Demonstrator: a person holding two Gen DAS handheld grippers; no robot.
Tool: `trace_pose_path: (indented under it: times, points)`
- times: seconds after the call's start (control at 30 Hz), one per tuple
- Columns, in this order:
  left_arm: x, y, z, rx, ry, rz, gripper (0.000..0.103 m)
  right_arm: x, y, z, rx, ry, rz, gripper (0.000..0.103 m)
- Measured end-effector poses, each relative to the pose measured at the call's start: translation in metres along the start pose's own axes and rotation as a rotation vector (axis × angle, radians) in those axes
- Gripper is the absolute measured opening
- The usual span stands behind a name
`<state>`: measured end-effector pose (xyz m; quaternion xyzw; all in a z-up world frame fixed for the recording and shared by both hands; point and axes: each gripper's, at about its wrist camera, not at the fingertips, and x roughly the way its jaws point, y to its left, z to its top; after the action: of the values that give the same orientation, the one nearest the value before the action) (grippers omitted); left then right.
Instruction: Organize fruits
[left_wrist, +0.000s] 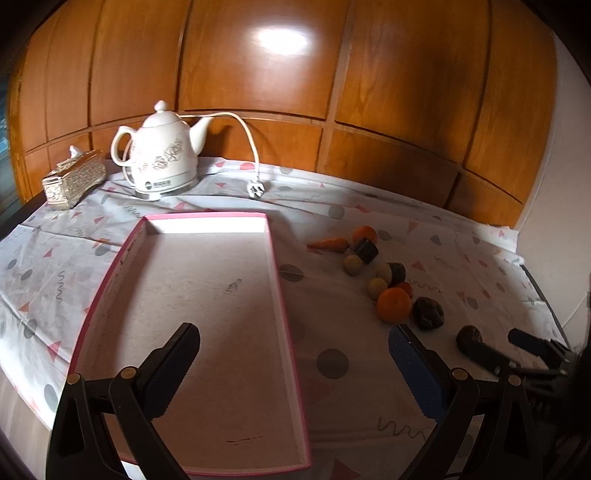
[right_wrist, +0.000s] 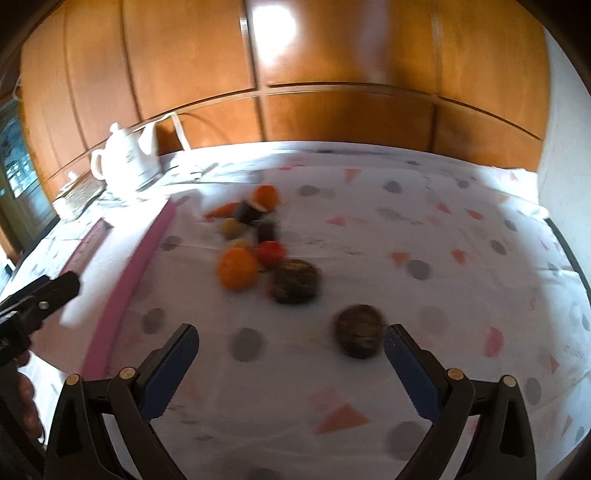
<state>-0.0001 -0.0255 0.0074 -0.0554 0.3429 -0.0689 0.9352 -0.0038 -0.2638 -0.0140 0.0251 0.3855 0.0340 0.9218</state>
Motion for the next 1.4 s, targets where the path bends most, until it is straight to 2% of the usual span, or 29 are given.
trace_pose_path:
  times: [0.03,0.13,0.2,0.27,0.5,0.7,0.73,0.77,0.83,1.0,1.17,1.4]
  points:
    - [0.002,-0.003,0.000,0.009,0.009,-0.011,0.103,0.001,-0.007,0.000,0.003,0.008,-0.010,0.093]
    - [0.010,-0.009,0.003,0.022,0.046,-0.059,0.103,0.006,-0.023,-0.002,0.002,0.060,-0.021,0.075]
    - [0.016,-0.015,0.005,0.026,0.072,-0.074,0.102,0.012,-0.027,-0.003,-0.026,0.075,-0.046,0.058]
    - [0.019,-0.021,0.006,0.035,0.080,-0.091,0.102,0.018,-0.030,-0.003,-0.028,0.079,-0.052,0.052]
    - [0.030,-0.041,0.008,0.092,0.112,-0.114,0.102,0.033,-0.038,-0.004,-0.007,0.093,-0.036,0.052]
    - [0.048,-0.053,0.008,0.111,0.154,-0.120,0.095,0.046,-0.036,-0.008,-0.024,0.102,-0.040,0.052]
    - [0.050,-0.054,0.008,0.112,0.157,-0.120,0.093,0.047,-0.037,-0.009,-0.023,0.101,-0.041,0.052]
    - [0.053,-0.056,0.008,0.114,0.162,-0.121,0.091,0.048,-0.038,-0.010,-0.022,0.100,-0.048,0.043]
    - [0.059,-0.059,0.008,0.119,0.174,-0.122,0.082,0.049,-0.039,-0.010,-0.013,0.085,-0.055,0.043]
    - [0.079,-0.065,0.008,0.110,0.212,-0.116,0.071,0.057,-0.044,-0.004,-0.007,0.065,-0.113,0.043]
    - [0.093,-0.075,0.010,0.114,0.226,-0.117,0.070,0.068,-0.046,0.002,-0.010,0.030,-0.165,0.043]
    - [0.112,-0.089,0.018,0.118,0.237,-0.123,0.070,0.074,-0.049,0.003,0.009,0.026,-0.158,0.043]
